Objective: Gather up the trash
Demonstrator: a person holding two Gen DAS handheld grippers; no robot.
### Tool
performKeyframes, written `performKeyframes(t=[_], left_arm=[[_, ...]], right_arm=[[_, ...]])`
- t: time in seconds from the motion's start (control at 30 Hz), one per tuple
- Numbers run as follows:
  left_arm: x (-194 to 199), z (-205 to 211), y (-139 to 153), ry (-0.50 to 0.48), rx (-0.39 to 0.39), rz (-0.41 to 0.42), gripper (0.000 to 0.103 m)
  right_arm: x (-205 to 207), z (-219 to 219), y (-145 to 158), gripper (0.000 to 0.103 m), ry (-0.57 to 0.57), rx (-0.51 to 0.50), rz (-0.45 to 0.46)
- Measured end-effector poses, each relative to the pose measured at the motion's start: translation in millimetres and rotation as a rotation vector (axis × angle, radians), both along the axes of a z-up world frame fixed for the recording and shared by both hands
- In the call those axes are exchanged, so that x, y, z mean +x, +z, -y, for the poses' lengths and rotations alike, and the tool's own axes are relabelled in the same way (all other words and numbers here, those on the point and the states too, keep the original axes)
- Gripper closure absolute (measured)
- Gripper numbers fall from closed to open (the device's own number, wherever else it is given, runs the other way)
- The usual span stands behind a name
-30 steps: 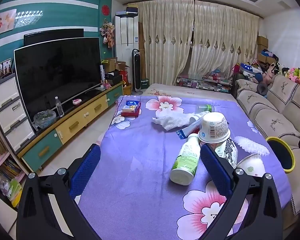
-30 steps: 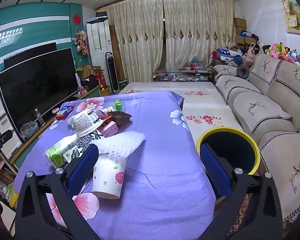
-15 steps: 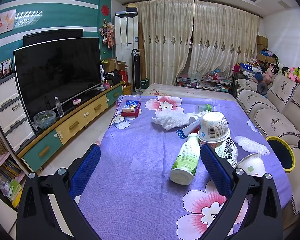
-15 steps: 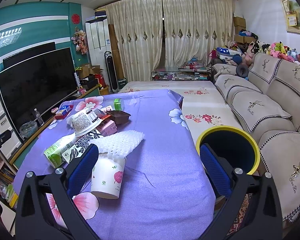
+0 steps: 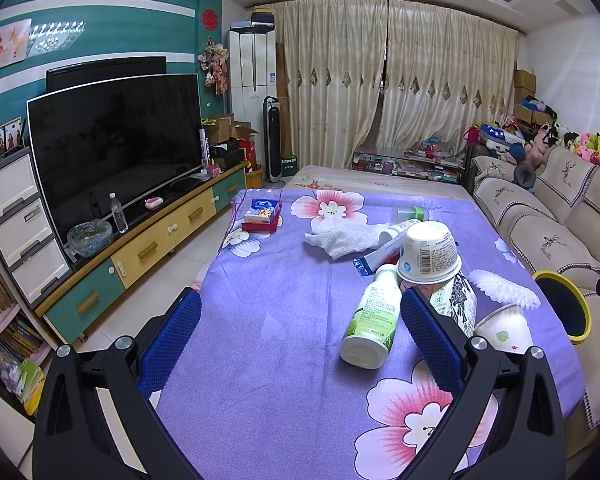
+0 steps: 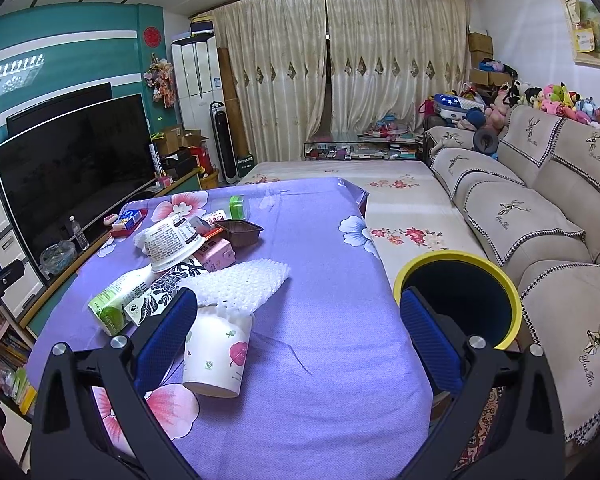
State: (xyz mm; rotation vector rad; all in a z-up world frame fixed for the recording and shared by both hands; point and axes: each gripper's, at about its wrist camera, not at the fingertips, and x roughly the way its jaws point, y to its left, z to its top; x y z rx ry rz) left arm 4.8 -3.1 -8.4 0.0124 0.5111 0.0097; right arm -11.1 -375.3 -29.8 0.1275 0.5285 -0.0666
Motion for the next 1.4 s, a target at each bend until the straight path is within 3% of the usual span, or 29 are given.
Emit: performKeyframes(t=[1.4], left_arm=[[-0.5,-2.3,-7.1,-0.002,0.003,-0.012,0.005]], right_arm=[[1.0,-3.5,-3.7,0.006,0.005,0.002,-0.004]])
